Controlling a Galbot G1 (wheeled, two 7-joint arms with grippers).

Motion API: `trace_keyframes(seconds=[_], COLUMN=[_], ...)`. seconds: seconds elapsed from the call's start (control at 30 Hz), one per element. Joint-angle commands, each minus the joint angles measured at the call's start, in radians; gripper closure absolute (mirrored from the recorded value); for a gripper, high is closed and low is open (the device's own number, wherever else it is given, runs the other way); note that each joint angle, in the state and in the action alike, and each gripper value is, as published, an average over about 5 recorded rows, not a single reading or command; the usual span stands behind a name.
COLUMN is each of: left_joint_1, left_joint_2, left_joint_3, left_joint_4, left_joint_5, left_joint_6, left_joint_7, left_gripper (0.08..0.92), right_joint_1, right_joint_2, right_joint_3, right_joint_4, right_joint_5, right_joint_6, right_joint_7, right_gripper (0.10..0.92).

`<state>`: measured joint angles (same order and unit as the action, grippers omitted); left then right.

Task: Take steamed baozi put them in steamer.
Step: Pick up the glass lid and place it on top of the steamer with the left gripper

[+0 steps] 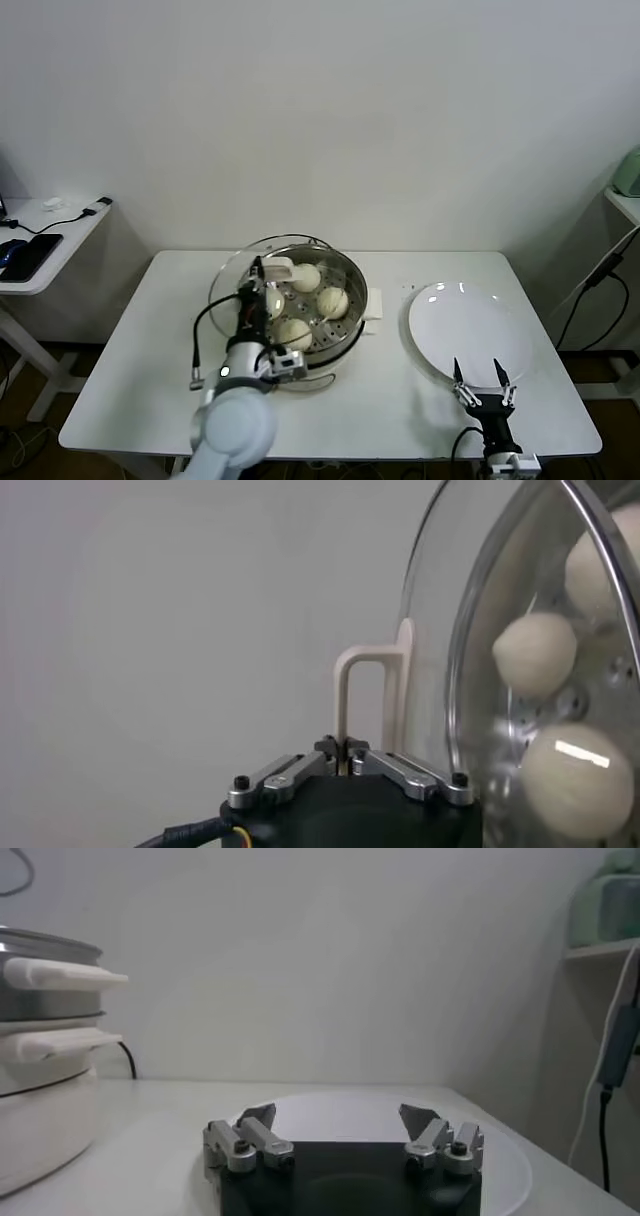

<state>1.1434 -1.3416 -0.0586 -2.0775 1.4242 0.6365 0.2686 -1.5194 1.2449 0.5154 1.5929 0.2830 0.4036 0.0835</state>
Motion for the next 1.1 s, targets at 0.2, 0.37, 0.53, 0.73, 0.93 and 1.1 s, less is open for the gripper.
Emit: trace_keyframes(seconds=[0.2, 0.37, 0.53, 0.73, 0.93, 1.1], left_joint_1=[-0.054, -0.055, -0.057, -0.063, -0.06, -0.054], left_joint_2=[-0.142, -0.143, -0.146, -0.142, -0.142, -0.139], left_joint_3=[0.126, 0.113, 0.107, 0.092, 0.082, 0.074], left_joint_4=[0.152, 0.188, 0.219, 0.247, 0.267, 0.283], left_joint_5=[0.124, 0.129, 0.127, 0.133, 0.134, 0.137], left_joint_6=[0.043, 0.038, 0.037, 0.029, 0.025, 0.019], left_joint_7=[-0.012, -0.042, -0.063, -0.083, -0.099, -0.115], left_gripper=[0.865, 0.865, 0.865, 0.865, 0.865, 0.865], right_joint_1=[-0.003, 0.002, 0.005, 0.006, 0.007, 0.009], right_joint_2=[0.011, 0.021, 0.029, 0.031, 0.035, 0.039], right_joint_3=[0.028, 0.04, 0.041, 0.044, 0.047, 0.047], right_joint_4=[-0.009, -0.018, -0.017, -0.014, -0.016, -0.016], right_joint_5=[0.003, 0.0, -0.005, -0.007, -0.013, -0.026], right_joint_6=[0.026, 0.034, 0.034, 0.039, 0.043, 0.054], right_joint_7=[0.001, 0.0, 0.003, 0.003, 0.003, 0.002], right_gripper=[0.203, 0.203, 0.202, 0.203, 0.203, 0.203])
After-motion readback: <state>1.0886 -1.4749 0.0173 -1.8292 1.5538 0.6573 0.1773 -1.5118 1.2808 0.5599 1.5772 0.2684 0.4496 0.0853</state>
